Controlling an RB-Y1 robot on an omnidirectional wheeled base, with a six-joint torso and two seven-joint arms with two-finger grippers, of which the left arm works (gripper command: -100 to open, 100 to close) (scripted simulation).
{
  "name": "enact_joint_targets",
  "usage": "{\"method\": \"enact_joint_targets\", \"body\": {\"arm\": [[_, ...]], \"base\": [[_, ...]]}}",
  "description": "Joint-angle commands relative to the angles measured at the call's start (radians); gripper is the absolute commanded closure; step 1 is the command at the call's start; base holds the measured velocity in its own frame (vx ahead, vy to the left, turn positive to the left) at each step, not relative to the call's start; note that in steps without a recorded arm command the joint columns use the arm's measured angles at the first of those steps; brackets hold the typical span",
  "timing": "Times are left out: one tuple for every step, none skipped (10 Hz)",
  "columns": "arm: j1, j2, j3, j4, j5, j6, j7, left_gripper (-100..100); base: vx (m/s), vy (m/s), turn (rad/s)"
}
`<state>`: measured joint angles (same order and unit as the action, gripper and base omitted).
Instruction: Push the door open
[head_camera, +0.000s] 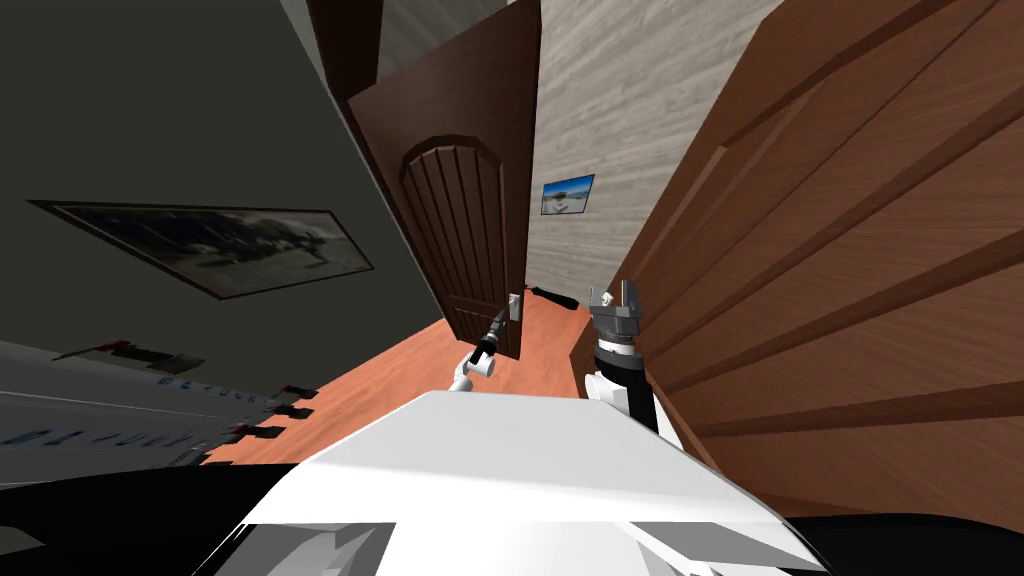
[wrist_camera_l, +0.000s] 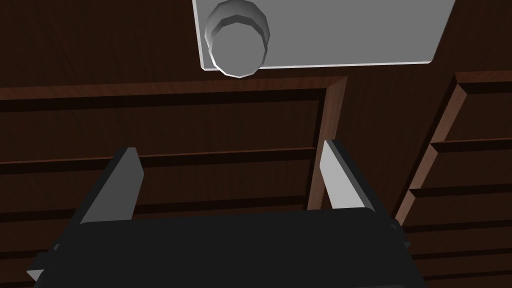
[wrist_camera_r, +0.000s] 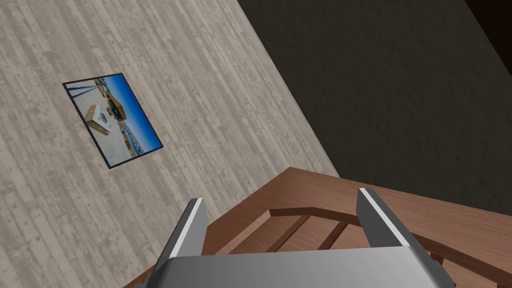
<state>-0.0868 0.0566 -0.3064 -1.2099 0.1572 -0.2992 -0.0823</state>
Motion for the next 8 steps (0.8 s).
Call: {"method": "enact_joint_targets", "body": {"arm": [[0.000,0.000,0.000,0.000,0.000,0.000,0.000,-100],[-0.003,0.004,0.004,0.006,-0.001,-0.004,-0.001,-100],[-0.005,0.005,0.006,0.008,-0.001,-0.005,-0.001,-100],[-0.006,0.005,0.007,0.010,-0.001,-0.007,-0.002,-100],[-0.008,0.005,0.010,0.014,-0.002,-0.010,-0.002,-100],[-0.011,0.004,0.013,0.018,-0.003,-0.013,-0.003,-100],[-0.013,0.002,0.016,0.023,-0.003,-0.016,-0.003,-100],[-0.017,-0.003,0.021,0.028,-0.004,-0.020,-0.004,-100]], "base": [[-0.114,-0.016,0.000],[0.056,-0.046,-0.039],[0.136,-0.049,-0.016],[0.180,-0.056,-0.008],[0.205,-0.059,-0.019],[0.223,-0.063,-0.029],[0.210,-0.079,-0.020],[0.214,-0.066,-0.031]]}}
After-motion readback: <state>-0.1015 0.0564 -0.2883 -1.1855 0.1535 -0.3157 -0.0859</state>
